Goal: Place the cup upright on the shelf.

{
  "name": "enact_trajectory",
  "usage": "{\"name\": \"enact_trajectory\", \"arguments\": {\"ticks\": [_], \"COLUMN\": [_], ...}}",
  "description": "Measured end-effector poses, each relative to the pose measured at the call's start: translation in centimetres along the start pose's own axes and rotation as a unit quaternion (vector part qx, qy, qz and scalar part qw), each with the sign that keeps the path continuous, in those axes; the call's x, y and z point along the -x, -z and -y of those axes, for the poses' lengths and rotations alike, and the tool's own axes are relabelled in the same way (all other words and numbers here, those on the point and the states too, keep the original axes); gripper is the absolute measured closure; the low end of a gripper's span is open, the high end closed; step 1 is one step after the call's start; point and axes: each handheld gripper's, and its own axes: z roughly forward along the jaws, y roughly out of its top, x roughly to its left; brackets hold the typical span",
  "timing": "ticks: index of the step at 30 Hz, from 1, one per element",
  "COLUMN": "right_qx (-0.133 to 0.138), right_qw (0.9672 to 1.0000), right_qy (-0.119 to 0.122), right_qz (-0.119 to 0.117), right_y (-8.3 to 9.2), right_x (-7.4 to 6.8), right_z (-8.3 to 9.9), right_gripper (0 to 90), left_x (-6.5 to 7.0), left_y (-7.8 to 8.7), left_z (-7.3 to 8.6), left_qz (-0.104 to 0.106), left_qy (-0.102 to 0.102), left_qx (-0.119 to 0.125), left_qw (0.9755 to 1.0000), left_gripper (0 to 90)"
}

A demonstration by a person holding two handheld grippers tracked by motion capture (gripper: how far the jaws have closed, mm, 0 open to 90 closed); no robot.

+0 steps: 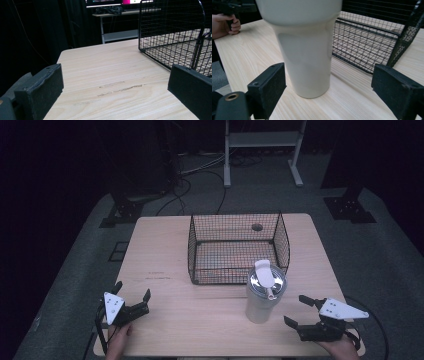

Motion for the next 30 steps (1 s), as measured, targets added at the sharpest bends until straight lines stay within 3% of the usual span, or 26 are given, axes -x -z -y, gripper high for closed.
{"name": "enact_trajectory", "arguments": {"ticks": [16, 24, 30], "right_qx": [0.0, 0.003, 0.003], "right_qw": [0.9995, 0.9995, 0.9998], "right_qy": [0.008, 0.005, 0.006], "right_qz": [-0.031, -0.031, -0.017], "right_y": [-2.4, -3.8, -4.6], "right_x": [-2.2, -2.7, -2.9], "right_z": [-0.7, -0.8, -1.1], "right_gripper": [7.7, 5.5, 3.4], "left_x": [-0.1, -0.1, -0.1], "left_y": [0.0, 0.0, 0.0], "left_z": [0.0, 0.0, 0.0], "left_qz": [0.001, 0.002, 0.002], "left_qy": [0.001, 0.003, 0.005], "left_qx": [0.0, 0.001, 0.001], "left_qw": [1.0, 1.0, 1.0], "left_gripper": [0.0, 0.0, 0.0]}}
